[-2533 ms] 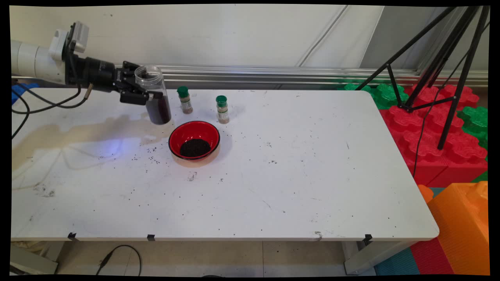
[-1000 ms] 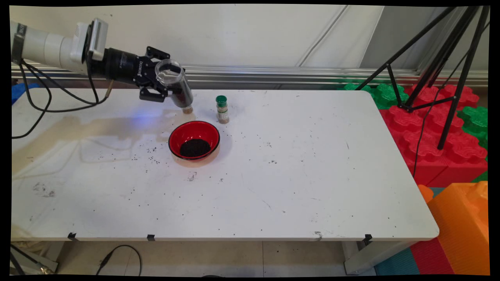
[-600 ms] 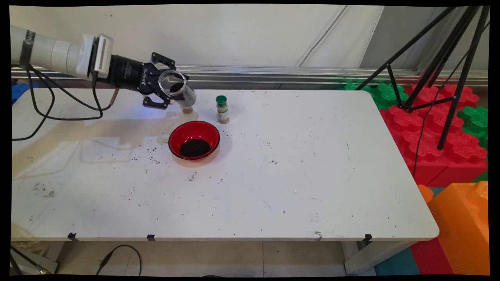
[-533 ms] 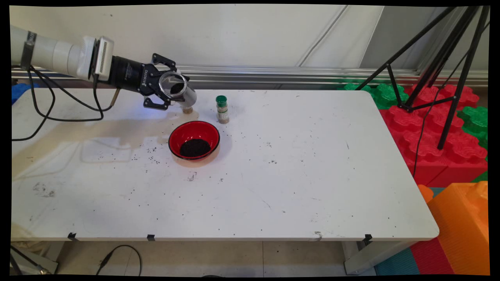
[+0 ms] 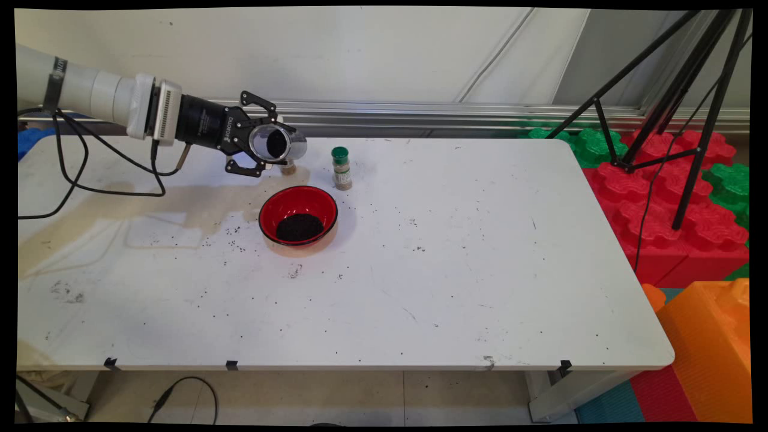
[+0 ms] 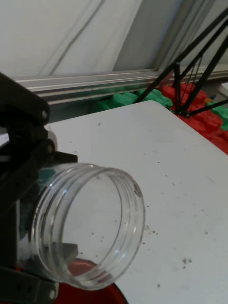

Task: Pour the black seasoning powder in the red bowl

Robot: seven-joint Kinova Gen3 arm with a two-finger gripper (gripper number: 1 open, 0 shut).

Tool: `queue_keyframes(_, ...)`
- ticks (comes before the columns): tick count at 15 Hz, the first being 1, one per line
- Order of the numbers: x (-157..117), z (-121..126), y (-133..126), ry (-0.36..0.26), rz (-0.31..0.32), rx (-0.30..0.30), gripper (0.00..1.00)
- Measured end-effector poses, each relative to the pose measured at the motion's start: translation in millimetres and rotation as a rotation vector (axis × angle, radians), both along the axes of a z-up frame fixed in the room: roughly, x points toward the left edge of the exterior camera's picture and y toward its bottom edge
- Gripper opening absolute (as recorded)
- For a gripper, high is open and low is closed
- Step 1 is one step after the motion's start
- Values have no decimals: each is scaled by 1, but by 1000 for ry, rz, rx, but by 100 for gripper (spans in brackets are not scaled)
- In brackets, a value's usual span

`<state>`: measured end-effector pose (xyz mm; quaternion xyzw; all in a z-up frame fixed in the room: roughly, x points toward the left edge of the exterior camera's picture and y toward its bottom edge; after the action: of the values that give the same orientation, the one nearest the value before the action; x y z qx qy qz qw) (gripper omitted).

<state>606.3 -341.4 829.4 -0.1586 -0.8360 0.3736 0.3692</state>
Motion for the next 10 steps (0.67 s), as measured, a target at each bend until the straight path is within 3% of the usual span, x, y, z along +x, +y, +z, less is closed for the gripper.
queue_keyframes(10,-6,-12,-6,-150,-84,-185,0)
